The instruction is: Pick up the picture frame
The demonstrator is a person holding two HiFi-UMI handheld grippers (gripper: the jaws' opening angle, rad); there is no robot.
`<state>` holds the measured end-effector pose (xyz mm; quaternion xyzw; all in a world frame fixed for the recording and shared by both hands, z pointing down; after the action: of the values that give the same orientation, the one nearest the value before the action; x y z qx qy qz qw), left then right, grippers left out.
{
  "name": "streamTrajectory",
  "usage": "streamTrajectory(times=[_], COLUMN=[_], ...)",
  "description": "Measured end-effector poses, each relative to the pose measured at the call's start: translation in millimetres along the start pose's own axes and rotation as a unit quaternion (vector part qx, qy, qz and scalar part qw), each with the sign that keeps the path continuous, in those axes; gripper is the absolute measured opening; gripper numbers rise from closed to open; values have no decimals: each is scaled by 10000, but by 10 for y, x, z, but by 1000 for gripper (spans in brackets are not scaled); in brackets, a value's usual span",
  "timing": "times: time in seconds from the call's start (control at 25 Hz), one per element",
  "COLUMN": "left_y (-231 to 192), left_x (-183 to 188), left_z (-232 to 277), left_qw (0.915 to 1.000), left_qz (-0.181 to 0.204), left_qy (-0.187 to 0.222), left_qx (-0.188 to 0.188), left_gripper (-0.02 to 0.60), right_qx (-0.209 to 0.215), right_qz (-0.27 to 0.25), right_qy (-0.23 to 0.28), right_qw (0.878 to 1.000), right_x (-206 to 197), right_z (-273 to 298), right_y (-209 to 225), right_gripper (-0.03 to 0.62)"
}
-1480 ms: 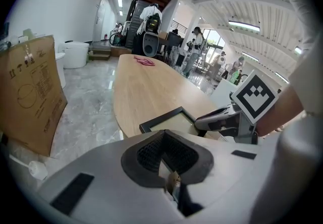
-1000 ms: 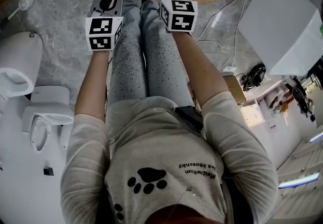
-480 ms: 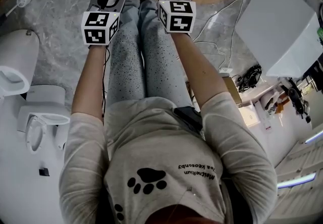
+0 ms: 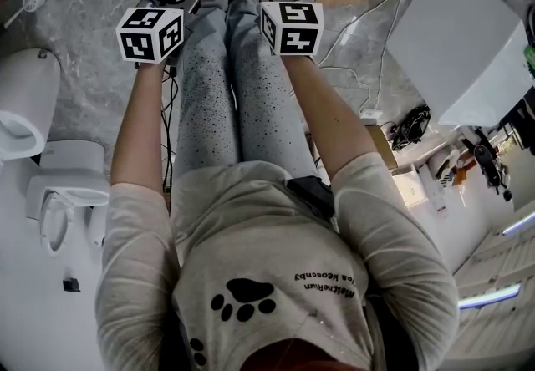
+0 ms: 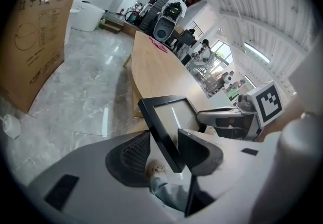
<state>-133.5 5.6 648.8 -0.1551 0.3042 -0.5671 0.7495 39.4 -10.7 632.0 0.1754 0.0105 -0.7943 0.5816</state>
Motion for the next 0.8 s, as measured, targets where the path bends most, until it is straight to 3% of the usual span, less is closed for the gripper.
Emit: streamTrajectory(times=[0.32, 0.8], left_y=[-20, 74], left_x=[20, 225], left_z=[39, -123], left_qw=[9994, 9983], left_qz=[-199, -126], left_qy=[-165, 254], left_qx=[-235, -502], left_gripper=[166, 129], right_qx=[68, 158], right_qz=[-2, 124], right_qy=[145, 540], right_qw=[9999, 9983], right_x=[21, 123], right_z=[-5, -112], right_y=[21, 95], right_gripper=[71, 71])
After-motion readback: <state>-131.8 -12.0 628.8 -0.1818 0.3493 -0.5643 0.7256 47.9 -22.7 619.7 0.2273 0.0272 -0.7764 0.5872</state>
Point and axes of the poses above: the fingertips, and each gripper's own axes: z forward along the fingers, y to its right, x out of its top, the point moved 5 cm from there along -z, backward along the fingers, and after that the axes turned 14 degrees about -y, right-handed, at the moved point
